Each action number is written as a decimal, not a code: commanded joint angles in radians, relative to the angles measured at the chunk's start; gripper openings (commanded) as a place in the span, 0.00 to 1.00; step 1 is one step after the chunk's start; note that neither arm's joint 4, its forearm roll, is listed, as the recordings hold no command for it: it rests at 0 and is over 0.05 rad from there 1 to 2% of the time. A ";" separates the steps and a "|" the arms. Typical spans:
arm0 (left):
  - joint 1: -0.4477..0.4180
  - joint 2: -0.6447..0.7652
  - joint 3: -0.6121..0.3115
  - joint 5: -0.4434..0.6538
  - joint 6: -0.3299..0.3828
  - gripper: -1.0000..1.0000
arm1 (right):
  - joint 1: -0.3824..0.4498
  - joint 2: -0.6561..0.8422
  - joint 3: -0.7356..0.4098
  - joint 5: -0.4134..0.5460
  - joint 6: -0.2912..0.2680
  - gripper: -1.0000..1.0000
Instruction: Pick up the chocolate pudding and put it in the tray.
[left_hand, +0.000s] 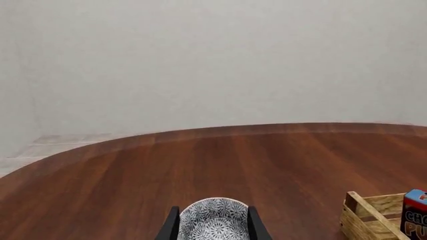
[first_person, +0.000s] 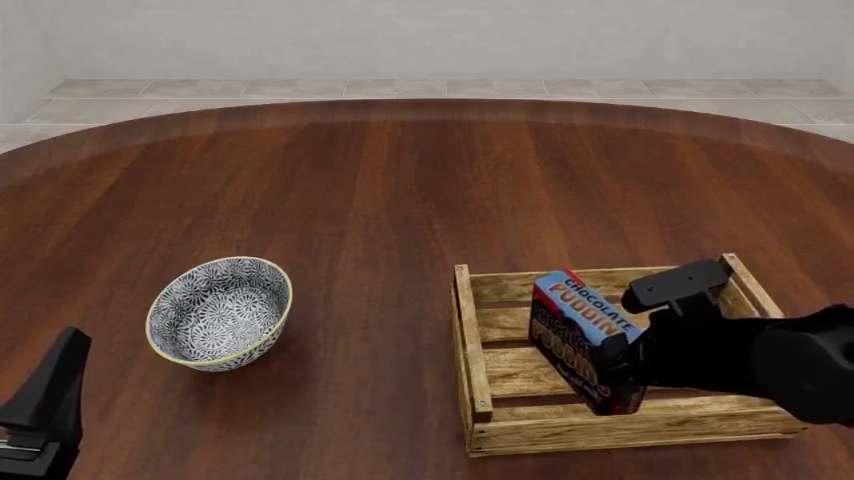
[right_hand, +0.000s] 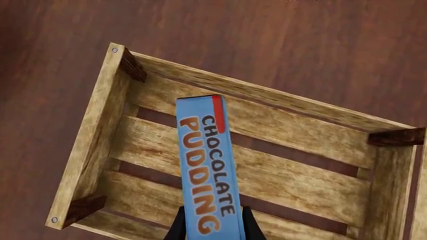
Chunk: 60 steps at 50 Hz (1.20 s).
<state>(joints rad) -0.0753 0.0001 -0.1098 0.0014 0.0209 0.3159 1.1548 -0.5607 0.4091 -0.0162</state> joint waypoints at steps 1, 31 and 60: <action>0.001 0.000 -0.001 0.000 0.001 1.00 | 0.003 0.024 0.018 -0.010 0.014 0.00; -0.006 0.000 -0.003 0.007 -0.003 1.00 | 0.002 0.044 0.013 0.014 0.005 0.00; -0.008 0.000 0.004 0.006 -0.002 1.00 | 0.002 0.018 0.024 0.034 -0.004 1.00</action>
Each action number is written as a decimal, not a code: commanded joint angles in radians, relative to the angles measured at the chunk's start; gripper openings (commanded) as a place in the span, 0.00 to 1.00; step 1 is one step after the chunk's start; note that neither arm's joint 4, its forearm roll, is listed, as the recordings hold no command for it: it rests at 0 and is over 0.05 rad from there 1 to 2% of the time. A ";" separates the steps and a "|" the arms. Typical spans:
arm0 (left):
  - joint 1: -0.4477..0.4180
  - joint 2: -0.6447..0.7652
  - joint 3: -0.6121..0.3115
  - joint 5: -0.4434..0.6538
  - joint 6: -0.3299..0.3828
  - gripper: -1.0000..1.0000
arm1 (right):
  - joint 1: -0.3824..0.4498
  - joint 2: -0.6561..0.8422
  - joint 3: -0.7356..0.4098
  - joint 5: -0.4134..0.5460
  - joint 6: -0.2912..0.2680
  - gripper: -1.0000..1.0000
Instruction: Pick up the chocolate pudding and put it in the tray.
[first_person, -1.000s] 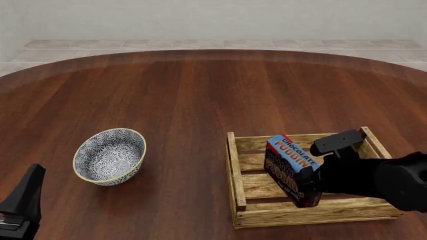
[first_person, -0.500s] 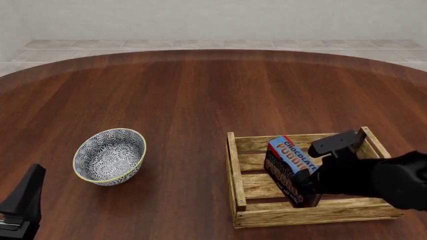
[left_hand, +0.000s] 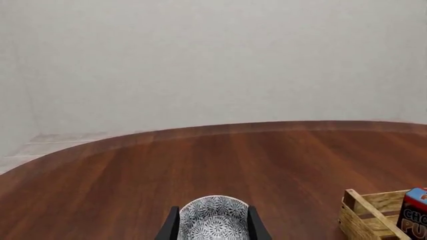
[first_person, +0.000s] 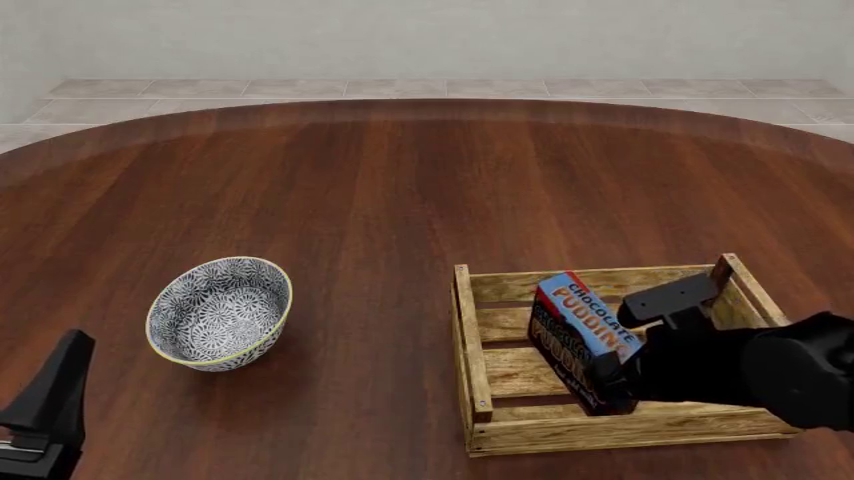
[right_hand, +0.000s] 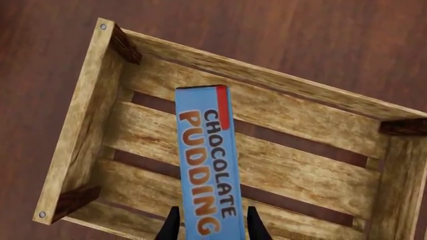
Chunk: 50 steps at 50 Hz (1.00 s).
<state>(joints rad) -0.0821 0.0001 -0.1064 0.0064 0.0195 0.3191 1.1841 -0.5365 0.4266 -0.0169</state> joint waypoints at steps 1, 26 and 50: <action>-0.001 0.000 0.000 0.002 0.000 1.00 | -0.002 -0.013 -0.001 0.018 -0.004 1.00; -0.001 0.000 -0.002 -0.001 -0.004 1.00 | -0.018 -0.063 -0.078 0.120 -0.044 1.00; 0.002 0.000 -0.008 -0.004 -0.009 1.00 | -0.017 -0.122 -0.133 0.210 -0.066 1.00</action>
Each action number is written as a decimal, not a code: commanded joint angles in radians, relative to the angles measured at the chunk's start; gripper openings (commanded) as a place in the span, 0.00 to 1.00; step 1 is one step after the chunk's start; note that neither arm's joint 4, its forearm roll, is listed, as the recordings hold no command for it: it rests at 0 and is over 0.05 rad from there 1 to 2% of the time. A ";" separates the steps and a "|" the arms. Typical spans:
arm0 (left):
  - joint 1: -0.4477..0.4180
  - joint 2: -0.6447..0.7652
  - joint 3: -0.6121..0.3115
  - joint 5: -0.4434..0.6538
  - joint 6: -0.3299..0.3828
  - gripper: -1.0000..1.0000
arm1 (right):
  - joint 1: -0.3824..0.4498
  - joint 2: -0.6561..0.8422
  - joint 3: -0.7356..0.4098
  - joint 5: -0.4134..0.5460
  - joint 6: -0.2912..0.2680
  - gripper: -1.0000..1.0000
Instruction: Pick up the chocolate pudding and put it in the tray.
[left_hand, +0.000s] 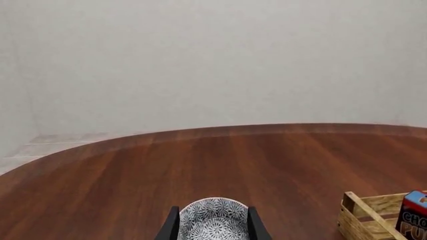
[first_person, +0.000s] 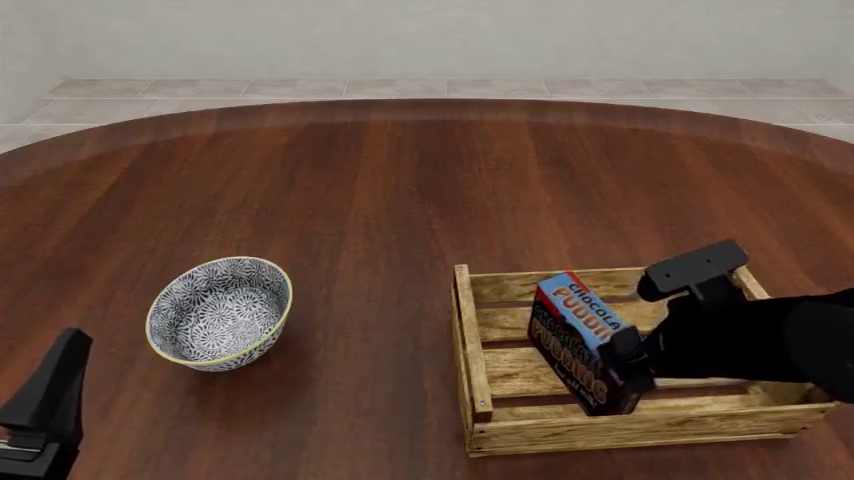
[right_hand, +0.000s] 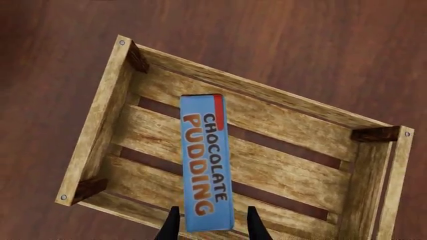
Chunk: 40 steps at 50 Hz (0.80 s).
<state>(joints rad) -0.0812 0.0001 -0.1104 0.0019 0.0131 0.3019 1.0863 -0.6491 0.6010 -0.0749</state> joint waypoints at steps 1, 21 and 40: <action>0.001 0.000 -0.005 0.001 -0.002 1.00 | 0.000 -0.024 -0.021 0.035 -0.008 1.00; -0.007 0.000 -0.012 0.004 -0.005 1.00 | 0.006 -0.147 -0.076 0.161 -0.016 1.00; -0.016 0.000 -0.026 0.007 -0.009 1.00 | 0.000 -0.255 -0.116 0.263 -0.026 1.00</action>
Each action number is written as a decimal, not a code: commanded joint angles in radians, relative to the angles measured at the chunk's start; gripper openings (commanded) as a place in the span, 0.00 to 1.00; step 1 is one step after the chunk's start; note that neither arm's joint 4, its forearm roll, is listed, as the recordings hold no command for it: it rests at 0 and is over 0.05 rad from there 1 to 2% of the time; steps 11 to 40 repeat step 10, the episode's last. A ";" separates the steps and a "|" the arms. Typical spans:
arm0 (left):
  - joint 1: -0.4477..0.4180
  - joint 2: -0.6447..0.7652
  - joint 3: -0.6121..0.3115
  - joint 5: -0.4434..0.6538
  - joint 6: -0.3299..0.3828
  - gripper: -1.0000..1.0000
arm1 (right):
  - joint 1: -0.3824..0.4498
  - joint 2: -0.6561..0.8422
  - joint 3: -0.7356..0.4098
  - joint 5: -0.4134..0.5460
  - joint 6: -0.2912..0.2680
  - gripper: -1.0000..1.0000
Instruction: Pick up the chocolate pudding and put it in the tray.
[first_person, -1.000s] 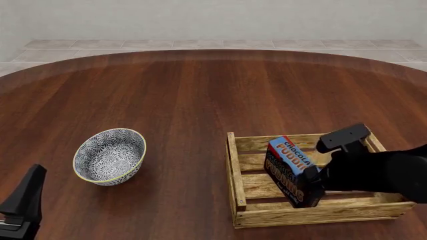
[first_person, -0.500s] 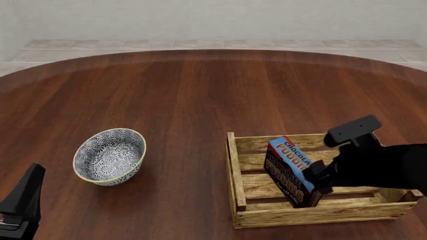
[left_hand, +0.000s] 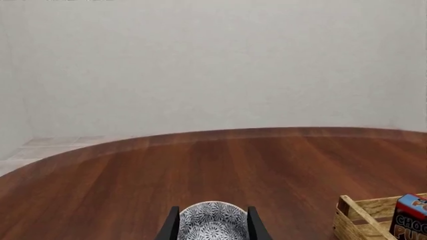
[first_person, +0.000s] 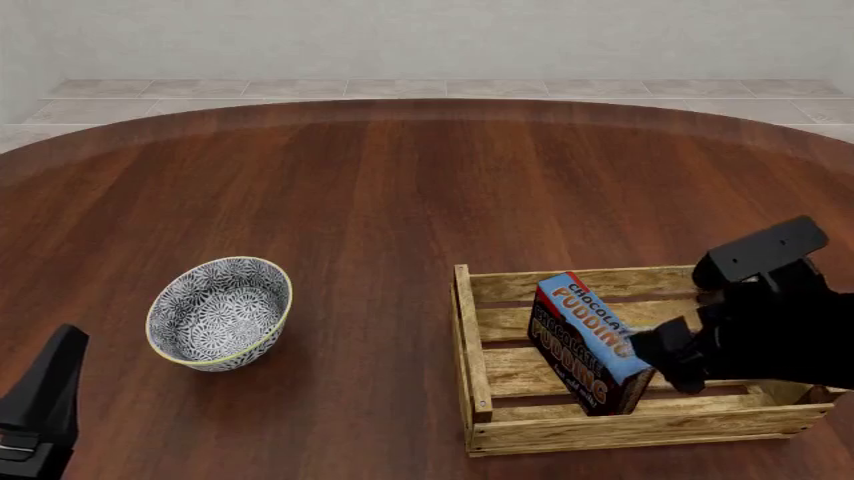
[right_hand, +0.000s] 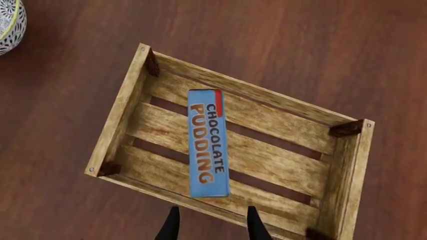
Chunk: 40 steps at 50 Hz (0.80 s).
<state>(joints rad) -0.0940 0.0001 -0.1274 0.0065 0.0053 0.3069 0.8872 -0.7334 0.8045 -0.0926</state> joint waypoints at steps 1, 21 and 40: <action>-0.003 0.000 -0.010 0.003 -0.001 1.00 | -0.005 -0.061 -0.038 0.065 -0.009 1.00; -0.003 0.000 -0.004 -0.004 -0.001 1.00 | 0.004 -0.101 -0.076 0.108 -0.010 1.00; -0.003 0.000 -0.004 -0.004 -0.001 1.00 | 0.004 -0.101 -0.076 0.108 -0.010 1.00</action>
